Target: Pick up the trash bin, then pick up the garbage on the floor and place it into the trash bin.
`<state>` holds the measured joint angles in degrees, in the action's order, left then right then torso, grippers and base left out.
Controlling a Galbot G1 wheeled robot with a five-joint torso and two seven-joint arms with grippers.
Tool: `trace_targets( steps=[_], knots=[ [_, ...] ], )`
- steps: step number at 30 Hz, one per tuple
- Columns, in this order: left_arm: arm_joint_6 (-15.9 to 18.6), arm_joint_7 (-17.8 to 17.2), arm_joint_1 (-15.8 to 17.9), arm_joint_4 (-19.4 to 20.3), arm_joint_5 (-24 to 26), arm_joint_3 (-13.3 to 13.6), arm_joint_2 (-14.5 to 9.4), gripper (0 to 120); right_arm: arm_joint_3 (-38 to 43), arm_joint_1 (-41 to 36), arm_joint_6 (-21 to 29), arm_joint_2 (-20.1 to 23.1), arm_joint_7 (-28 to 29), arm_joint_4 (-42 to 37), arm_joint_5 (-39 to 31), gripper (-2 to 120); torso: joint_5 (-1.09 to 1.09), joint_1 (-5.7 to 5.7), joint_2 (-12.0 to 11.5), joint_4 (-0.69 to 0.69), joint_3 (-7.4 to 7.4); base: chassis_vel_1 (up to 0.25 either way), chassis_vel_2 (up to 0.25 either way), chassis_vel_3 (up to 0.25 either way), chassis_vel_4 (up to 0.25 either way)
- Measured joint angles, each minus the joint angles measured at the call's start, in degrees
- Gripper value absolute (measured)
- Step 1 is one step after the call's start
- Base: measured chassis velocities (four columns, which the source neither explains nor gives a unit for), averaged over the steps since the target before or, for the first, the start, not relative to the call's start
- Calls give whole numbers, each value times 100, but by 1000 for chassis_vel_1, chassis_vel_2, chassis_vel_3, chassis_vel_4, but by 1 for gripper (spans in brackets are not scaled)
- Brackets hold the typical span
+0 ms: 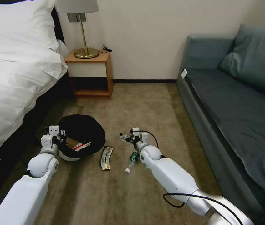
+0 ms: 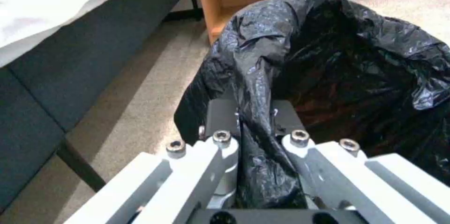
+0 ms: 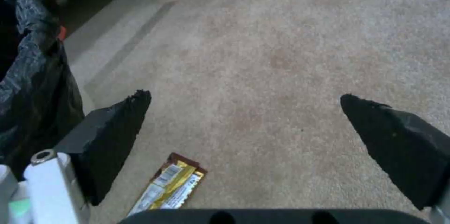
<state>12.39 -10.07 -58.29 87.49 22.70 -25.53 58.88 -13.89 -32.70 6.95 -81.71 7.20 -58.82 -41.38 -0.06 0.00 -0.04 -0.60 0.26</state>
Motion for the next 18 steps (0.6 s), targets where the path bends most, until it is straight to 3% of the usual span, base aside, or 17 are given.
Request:
trace_targets(
  steps=[18],
  knots=[
    [-26, 39, 8, -44, -50, -5, 42, 5, -27, -29, -40, 5, -101, 36, 112, 100, 0, 0, 0, 1, 0, -34, 35, 32, -41]
  ],
)
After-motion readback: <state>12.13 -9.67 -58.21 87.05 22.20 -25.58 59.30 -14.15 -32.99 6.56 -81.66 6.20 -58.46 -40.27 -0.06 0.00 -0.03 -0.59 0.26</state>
